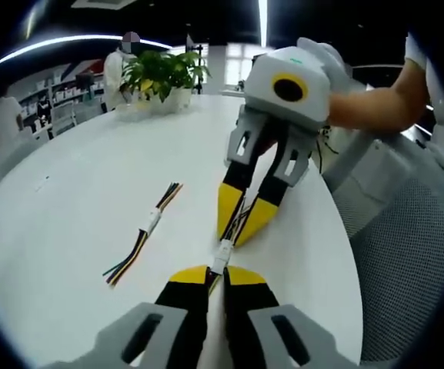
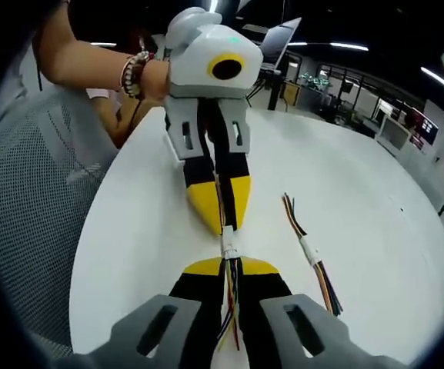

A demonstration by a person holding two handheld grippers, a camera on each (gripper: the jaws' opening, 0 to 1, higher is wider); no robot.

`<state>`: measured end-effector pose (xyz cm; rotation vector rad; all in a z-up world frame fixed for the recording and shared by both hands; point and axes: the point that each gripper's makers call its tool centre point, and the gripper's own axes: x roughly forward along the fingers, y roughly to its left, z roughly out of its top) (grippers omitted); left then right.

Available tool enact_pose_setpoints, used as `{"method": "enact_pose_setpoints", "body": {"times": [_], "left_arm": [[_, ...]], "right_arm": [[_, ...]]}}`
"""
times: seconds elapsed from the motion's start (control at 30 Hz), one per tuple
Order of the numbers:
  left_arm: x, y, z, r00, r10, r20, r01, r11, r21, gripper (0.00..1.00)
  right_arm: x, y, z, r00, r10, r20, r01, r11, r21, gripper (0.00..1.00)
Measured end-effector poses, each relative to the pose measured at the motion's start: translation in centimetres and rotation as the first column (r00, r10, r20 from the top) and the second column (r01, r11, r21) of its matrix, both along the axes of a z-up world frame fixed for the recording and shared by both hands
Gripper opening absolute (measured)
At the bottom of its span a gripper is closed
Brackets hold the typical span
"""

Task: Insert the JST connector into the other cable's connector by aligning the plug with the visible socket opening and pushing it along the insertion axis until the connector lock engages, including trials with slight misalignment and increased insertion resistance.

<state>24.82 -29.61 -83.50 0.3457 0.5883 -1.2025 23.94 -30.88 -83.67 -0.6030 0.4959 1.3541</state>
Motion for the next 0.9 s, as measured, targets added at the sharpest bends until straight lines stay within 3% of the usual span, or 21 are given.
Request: {"method": "enact_pose_setpoints", "body": {"times": [0.33,0.47,0.67,0.9], "left_arm": [[0.3,0.0,2.5,1.0,0.03,0.001,-0.03,0.997,-0.067,0.01],[0.4,0.2,3.3,0.999,0.028,0.022,-0.026,0.997,-0.069,0.09],[0.6,0.9,2.0,0.999,0.031,0.021,-0.031,0.999,-0.013,0.1],[0.8,-0.1,2.2,0.999,0.013,0.05,-0.011,0.999,-0.033,0.08]], "right_arm": [[0.0,-0.4,2.8,1.0,-0.026,-0.006,0.026,0.996,0.08,0.03],[-0.1,-0.6,3.9,1.0,-0.027,-0.009,0.028,0.993,0.112,0.03],[0.1,-0.7,3.9,0.999,-0.038,-0.023,0.041,0.991,0.131,0.03],[0.2,-0.4,4.8,0.998,-0.042,-0.038,0.049,0.982,0.183,0.03]]}}
